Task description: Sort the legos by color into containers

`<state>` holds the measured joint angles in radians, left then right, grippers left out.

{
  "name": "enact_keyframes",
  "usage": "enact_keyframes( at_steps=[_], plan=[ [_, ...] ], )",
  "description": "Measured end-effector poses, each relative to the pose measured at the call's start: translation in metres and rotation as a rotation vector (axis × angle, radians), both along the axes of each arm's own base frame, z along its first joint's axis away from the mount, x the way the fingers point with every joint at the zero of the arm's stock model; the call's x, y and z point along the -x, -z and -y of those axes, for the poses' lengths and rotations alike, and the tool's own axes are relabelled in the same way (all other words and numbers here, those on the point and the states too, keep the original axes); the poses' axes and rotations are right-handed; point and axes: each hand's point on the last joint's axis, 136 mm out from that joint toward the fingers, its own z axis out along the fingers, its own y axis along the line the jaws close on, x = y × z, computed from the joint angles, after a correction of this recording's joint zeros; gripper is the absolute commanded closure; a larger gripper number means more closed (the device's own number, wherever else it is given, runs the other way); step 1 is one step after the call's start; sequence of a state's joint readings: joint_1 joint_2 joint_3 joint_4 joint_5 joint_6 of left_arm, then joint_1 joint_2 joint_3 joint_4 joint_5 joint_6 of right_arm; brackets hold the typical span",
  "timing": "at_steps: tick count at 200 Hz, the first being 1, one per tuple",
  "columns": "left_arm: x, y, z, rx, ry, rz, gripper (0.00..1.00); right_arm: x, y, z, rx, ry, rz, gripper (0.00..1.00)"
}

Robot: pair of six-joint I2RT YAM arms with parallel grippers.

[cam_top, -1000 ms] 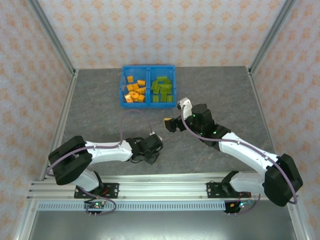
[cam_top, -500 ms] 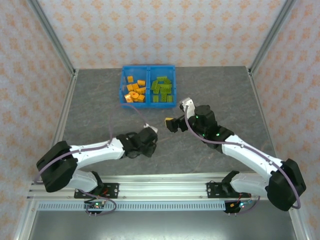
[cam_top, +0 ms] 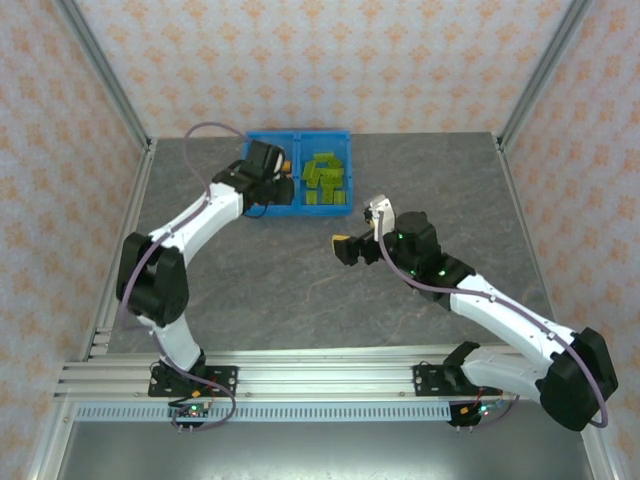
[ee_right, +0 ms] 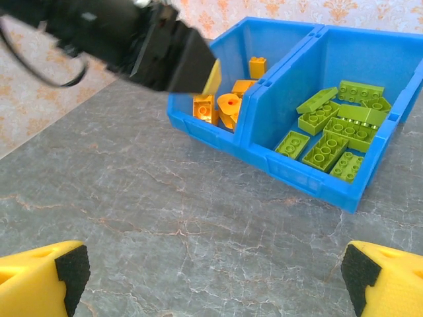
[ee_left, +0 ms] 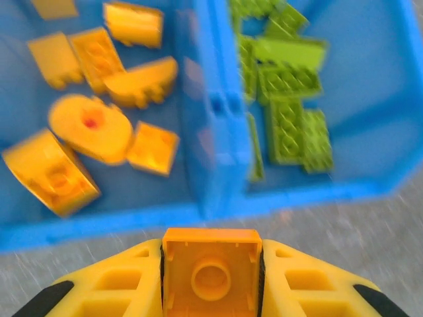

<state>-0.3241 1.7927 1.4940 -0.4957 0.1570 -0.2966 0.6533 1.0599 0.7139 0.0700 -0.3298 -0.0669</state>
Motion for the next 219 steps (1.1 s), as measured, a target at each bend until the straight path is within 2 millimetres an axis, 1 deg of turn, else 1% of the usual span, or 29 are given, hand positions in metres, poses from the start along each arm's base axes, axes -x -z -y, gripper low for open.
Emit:
enact_keyframes(
  at_steps=[29,48,59,80,88,106,118,126,146,161,171,186,200,205,219],
  plan=[
    [-0.061,-0.004,-0.031,-0.019,-0.091,0.016,0.72,0.005,-0.009,0.003,-0.017,-0.001,0.013,0.01],
    [-0.095,-0.005,-0.041,-0.028,-0.127,0.035,0.71,0.008,-0.015,0.006,-0.026,0.000,0.021,0.01],
    [-0.106,-0.001,-0.044,-0.031,-0.137,0.032,0.69,0.010,-0.017,0.007,-0.032,0.001,0.023,0.01],
    [-0.122,0.016,-0.049,-0.038,-0.151,0.007,0.63,0.013,-0.021,0.009,-0.038,0.003,0.024,0.01],
    [-0.128,0.022,-0.051,-0.040,-0.155,-0.002,0.59,0.014,-0.021,0.010,-0.038,0.003,0.024,0.01],
    [-0.139,0.036,-0.054,-0.039,-0.164,-0.020,0.44,0.016,-0.024,0.012,-0.043,0.004,0.025,0.01],
    [-0.144,0.043,-0.057,-0.037,-0.167,-0.034,0.40,0.017,-0.024,0.012,-0.045,0.005,0.025,0.01],
    [-0.145,0.045,-0.056,-0.033,-0.164,-0.041,0.40,0.017,-0.024,0.013,-0.046,0.005,0.024,0.01],
    [-0.143,0.044,-0.056,-0.017,-0.154,-0.051,0.40,0.017,-0.021,0.015,-0.043,0.015,0.017,0.01],
    [-0.140,0.035,-0.049,0.017,-0.132,-0.047,0.39,0.014,-0.016,0.020,-0.037,0.053,0.010,0.01],
    [-0.133,0.025,-0.044,0.051,-0.116,-0.045,0.39,0.008,-0.010,0.027,-0.027,0.110,0.004,0.01],
    [-0.113,0.006,-0.036,0.112,-0.089,-0.045,0.38,-0.002,-0.003,0.042,-0.009,0.209,0.004,0.01],
    [-0.089,-0.023,-0.031,0.177,-0.069,-0.014,0.36,-0.014,0.006,0.065,0.012,0.335,-0.001,0.01],
    [-0.081,-0.033,-0.030,0.194,-0.064,0.003,0.36,-0.020,0.010,0.076,0.017,0.393,-0.005,0.01],
    [-0.047,-0.063,-0.031,0.237,-0.056,0.056,0.32,-0.036,0.020,0.114,0.033,0.566,-0.014,0.01]
  ],
)
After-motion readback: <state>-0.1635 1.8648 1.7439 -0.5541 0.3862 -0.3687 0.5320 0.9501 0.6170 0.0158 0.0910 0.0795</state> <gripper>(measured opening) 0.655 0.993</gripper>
